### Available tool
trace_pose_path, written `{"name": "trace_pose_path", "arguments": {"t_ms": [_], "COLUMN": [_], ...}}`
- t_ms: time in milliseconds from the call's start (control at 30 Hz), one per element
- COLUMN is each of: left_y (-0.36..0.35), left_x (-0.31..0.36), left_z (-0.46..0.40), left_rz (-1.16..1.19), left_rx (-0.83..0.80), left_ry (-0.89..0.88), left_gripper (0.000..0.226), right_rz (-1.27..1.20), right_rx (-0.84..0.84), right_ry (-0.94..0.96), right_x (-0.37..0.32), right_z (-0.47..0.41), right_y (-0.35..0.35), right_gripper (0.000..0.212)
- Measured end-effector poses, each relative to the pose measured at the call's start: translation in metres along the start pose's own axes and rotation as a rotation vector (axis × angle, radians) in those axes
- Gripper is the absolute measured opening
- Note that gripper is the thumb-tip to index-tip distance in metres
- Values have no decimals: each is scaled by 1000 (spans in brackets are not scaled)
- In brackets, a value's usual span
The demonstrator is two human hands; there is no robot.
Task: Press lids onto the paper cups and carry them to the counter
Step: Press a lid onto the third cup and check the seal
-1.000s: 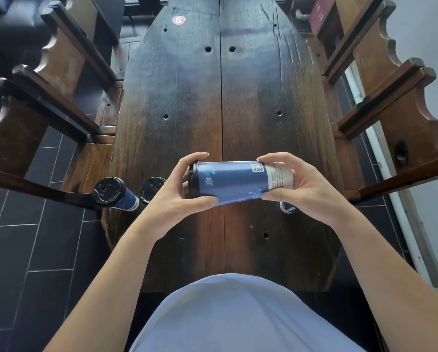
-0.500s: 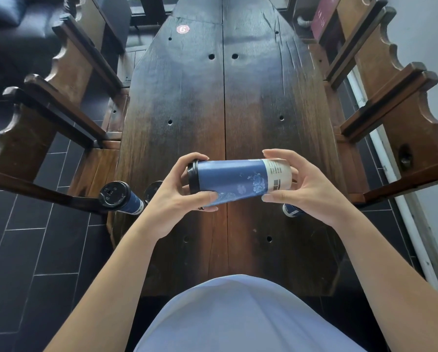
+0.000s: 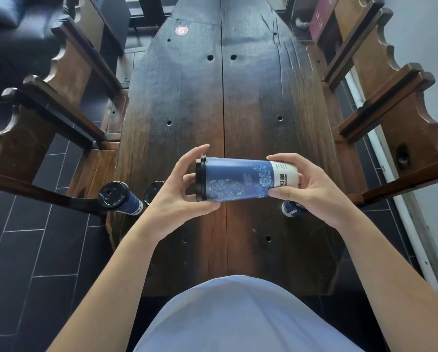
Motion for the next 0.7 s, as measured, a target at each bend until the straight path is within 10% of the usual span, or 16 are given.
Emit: {"name": "trace_pose_path", "arguments": {"t_ms": [700], "left_y": [4], "left_x": [-2], "left_z": [3], "left_rz": [-3], "left_rx": [21], "left_ry": [39], "left_gripper": [96], "right_rz": [-68], "right_rx": [-18], "right_ry": [61], "right_x": [-11], "right_z": [1], "right_y": [-1], "right_gripper": [61]}}
Point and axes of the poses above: each hand's wrist, its own z-axis away from the middle knuckle, its own y-axis out of the back of the hand, x = y × z, the point moved 2 cm from there along -z, towards the middle knuckle, and after that the axes turned 9 degrees about x, right-handed, at the moved point
